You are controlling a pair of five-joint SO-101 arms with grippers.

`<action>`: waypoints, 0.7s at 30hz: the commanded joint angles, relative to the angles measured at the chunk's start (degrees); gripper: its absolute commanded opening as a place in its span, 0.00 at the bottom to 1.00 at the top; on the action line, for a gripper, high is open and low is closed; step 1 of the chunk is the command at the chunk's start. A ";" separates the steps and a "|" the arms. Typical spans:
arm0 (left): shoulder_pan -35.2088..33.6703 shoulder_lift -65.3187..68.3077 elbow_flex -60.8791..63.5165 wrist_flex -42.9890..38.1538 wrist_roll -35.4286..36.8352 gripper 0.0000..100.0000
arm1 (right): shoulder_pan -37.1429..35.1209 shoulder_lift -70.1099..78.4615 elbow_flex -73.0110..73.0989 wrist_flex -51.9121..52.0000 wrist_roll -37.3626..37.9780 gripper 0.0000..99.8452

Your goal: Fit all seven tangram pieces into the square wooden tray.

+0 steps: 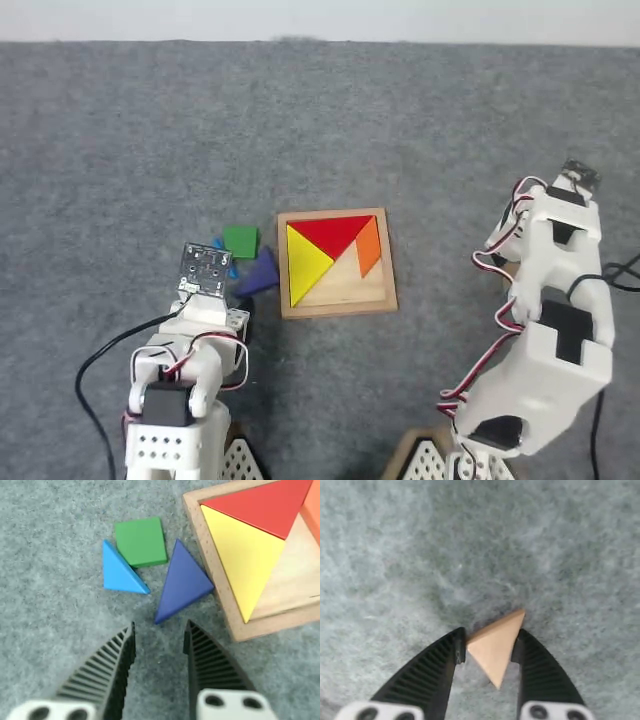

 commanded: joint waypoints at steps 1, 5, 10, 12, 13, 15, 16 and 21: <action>0.09 -0.44 -0.66 -0.97 -0.62 0.15 | -0.13 -0.22 -1.85 0.31 2.55 0.08; 0.09 -0.44 -0.66 -0.97 -0.53 0.15 | -0.84 -3.65 -1.49 1.80 2.99 0.07; 0.09 -0.44 -0.66 -0.97 -0.53 0.15 | -6.11 -10.24 0.70 4.09 3.08 0.07; 0.09 -0.44 -0.66 -0.97 -0.53 0.15 | -9.19 -13.14 2.02 3.91 4.92 0.07; 0.09 -0.44 -0.66 -0.97 -0.53 0.15 | -10.51 -14.64 2.46 4.09 5.89 0.07; 0.09 -0.44 -0.66 -0.97 -0.53 0.15 | -13.85 -17.63 3.16 4.35 7.74 0.07; 0.09 -0.44 -0.66 -0.97 -0.53 0.15 | -15.87 -18.95 3.60 4.44 8.35 0.07; 0.09 -0.44 -0.66 -0.97 -0.53 0.15 | -28.62 -22.90 4.75 4.53 11.87 0.07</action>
